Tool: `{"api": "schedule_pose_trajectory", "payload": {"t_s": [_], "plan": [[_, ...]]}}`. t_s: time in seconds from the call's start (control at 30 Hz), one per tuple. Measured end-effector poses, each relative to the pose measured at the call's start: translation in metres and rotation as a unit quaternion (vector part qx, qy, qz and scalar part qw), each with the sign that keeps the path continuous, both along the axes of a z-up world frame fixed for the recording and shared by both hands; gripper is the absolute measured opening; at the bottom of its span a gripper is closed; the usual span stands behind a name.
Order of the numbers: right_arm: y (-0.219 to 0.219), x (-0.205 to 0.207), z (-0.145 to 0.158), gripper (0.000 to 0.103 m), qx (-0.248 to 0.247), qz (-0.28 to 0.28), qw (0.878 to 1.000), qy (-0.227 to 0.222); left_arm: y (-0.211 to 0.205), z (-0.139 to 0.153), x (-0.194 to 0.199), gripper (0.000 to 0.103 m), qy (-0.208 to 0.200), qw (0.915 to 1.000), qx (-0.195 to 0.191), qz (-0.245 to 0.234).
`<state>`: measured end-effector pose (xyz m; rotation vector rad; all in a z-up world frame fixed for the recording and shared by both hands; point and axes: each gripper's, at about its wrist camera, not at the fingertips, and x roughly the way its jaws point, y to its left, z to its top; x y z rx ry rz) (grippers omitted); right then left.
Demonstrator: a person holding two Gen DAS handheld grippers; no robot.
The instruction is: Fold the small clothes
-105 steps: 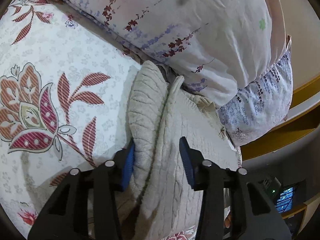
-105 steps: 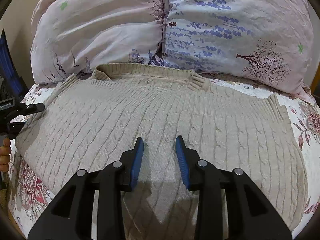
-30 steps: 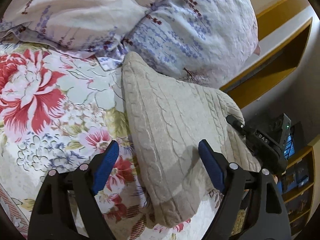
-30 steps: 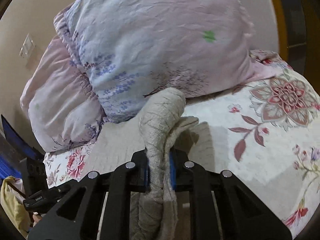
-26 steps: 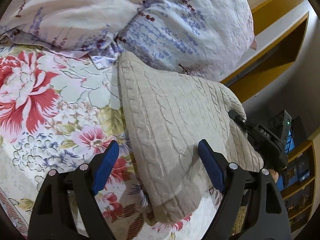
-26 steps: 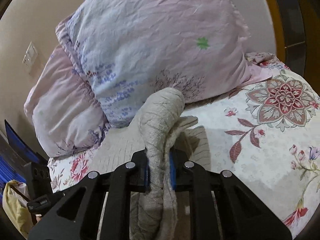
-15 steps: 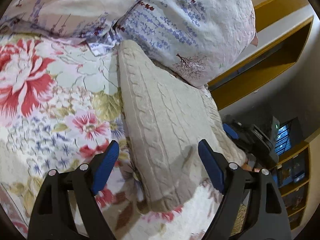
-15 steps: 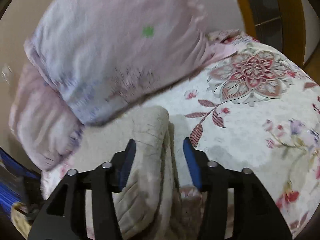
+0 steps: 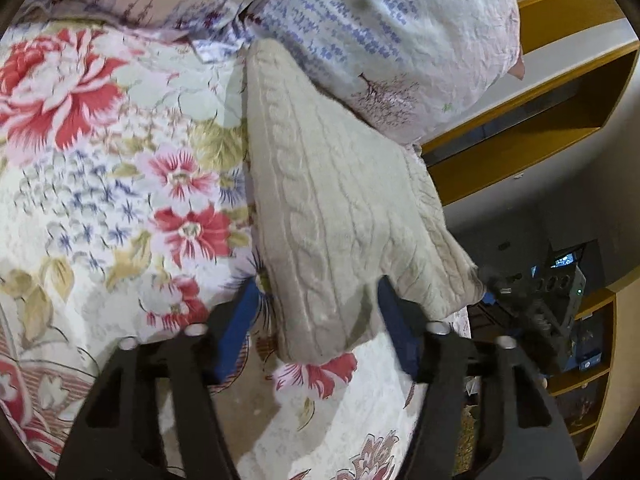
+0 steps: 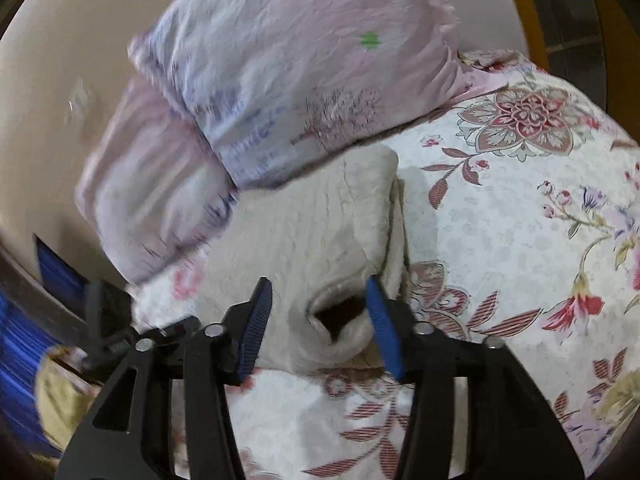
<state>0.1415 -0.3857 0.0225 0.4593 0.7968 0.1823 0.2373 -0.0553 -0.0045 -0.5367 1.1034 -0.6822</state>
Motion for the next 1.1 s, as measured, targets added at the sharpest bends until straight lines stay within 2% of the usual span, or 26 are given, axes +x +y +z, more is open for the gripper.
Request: {"api": "schedule_pose_trajectory", "payload": {"t_s": [0.03,0.07,0.13,0.2,0.3,0.37,0.4,0.47,0.57,0.6,0.63,0.7,0.73,0.8,1.0,1.03,1.07,1.1], "plan": [[0.002,0.0,-0.001,0.009,-0.004,-0.002,1.0,0.001,-0.002,-0.001,0.0,0.035,0.0,1.0,0.002,-0.005],[0.001,-0.003,0.001,0.009,-0.003,-0.006,1.0,-0.011,-0.003,-0.001,-0.001,0.033,-0.006,0.9999,0.009,-0.006],[-0.001,-0.018,0.019,0.008,-0.009,-0.016,0.998,-0.061,0.0,0.003,-0.002,0.02,-0.017,0.9998,0.008,-0.009],[-0.005,-0.029,0.028,0.008,-0.012,-0.023,0.996,-0.082,0.006,0.007,-0.004,0.015,-0.023,0.9997,-0.001,-0.012],[-0.012,-0.029,0.012,0.008,-0.037,-0.032,0.998,-0.046,0.011,0.009,-0.009,0.009,-0.041,0.9988,0.011,-0.025],[-0.017,-0.02,-0.019,0.008,-0.059,-0.043,0.997,0.013,0.014,0.004,-0.011,0.008,-0.042,0.9984,0.021,-0.032],[-0.02,-0.017,-0.032,0.008,-0.047,-0.045,0.997,0.033,0.015,0.0,-0.011,0.008,-0.038,0.9986,0.019,-0.032],[-0.026,-0.015,-0.043,0.008,-0.014,-0.048,0.998,0.038,0.017,-0.002,-0.011,0.008,-0.034,0.9988,0.015,-0.032],[-0.033,-0.016,-0.036,0.012,0.019,-0.038,0.999,0.033,0.018,0.002,-0.012,0.015,-0.038,0.9986,0.015,-0.035],[-0.035,-0.017,-0.033,0.023,0.027,-0.04,0.998,0.029,0.016,0.003,-0.009,0.024,-0.037,0.9987,0.011,-0.032],[-0.041,-0.017,-0.028,0.037,0.036,-0.047,0.998,0.022,0.017,0.005,-0.007,0.039,-0.036,0.9989,0.005,-0.03],[-0.049,-0.015,-0.02,0.052,0.056,-0.061,0.997,0.001,0.02,0.01,-0.003,0.059,-0.038,0.9992,-0.009,-0.01],[-0.054,-0.01,-0.017,0.053,0.071,-0.064,0.995,-0.005,0.021,0.012,0.0,0.065,-0.04,0.9991,-0.011,-0.001],[-0.06,0.005,-0.017,0.053,0.097,-0.065,0.993,-0.002,0.02,0.016,0.009,0.072,-0.039,0.999,-0.017,0.014],[-0.063,0.063,-0.035,0.053,0.156,-0.072,0.984,0.049,0.002,0.014,0.03,0.075,-0.025,0.9991,-0.001,0.034],[-0.062,0.072,-0.037,0.05,0.157,-0.073,0.983,0.054,-0.001,0.013,0.033,0.075,-0.025,0.999,0.003,0.036],[-0.059,0.08,-0.037,0.043,0.152,-0.071,0.984,0.057,-0.005,0.012,0.036,0.075,-0.024,0.9989,0.007,0.039],[-0.053,0.089,-0.035,0.014,0.136,-0.06,0.987,0.056,-0.009,0.012,0.038,0.075,-0.023,0.9989,0.008,0.04]]}}
